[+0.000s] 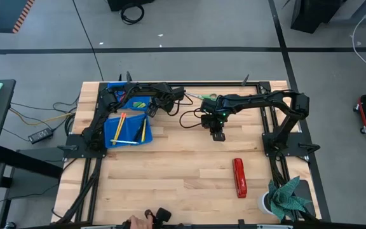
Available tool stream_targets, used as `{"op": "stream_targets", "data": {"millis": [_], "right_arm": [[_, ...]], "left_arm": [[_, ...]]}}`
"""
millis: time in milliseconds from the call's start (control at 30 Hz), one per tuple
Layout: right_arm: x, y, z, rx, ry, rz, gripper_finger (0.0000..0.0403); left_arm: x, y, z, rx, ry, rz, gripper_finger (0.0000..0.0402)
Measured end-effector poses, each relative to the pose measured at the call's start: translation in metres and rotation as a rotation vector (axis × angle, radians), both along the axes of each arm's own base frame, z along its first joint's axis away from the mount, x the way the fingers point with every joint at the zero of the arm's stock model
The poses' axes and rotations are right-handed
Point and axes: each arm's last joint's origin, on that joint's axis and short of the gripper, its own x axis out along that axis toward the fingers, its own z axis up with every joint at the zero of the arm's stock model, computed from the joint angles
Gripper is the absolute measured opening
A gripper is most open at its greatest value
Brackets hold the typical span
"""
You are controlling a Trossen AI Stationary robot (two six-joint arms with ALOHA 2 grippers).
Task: Sort crayons/erasers/pens/pencils in bins
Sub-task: Put the green crayon into the top left blue bin
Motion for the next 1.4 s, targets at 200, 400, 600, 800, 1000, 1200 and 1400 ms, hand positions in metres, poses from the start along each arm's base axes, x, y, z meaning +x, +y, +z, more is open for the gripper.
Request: {"op": "stream_targets", "data": {"millis": [200, 400, 600, 800, 1000, 1200, 1400], "right_arm": [[0.0, 0.0, 0.0, 0.0, 0.0, 0.0, 0.009], [-0.003, 0.001, -0.001, 0.01, 0.034, 0.005, 0.009], [-0.008, 0.003, -0.001, 0.04, 0.079, 0.029, 0.009], [-0.008, 0.003, -0.001, 0.047, 0.078, 0.03, 0.009], [-0.015, 0.005, 0.003, 0.061, 0.117, 0.025, 0.009], [-0.028, 0.009, 0.033, 0.04, 0.047, -0.001, 0.009], [-0.047, 0.015, 0.08, -0.051, -0.161, -0.017, 0.009]], "left_arm": [[0.0, 0.0, -0.001, -0.029, 0.029, -0.058, 0.011], [0.003, -0.004, -0.001, -0.037, 0.033, -0.096, 0.0043], [0.011, -0.009, -0.002, -0.017, -0.006, -0.123, 0.0017], [0.019, -0.016, 0.002, 0.003, -0.005, -0.186, 0.0046], [0.032, -0.026, 0.007, 0.038, -0.059, -0.192, 0.0026], [0.043, -0.042, 0.012, 0.062, -0.153, -0.108, 0.002], [0.062, -0.074, 0.028, 0.017, -0.231, -0.167, 0.0006]]}}
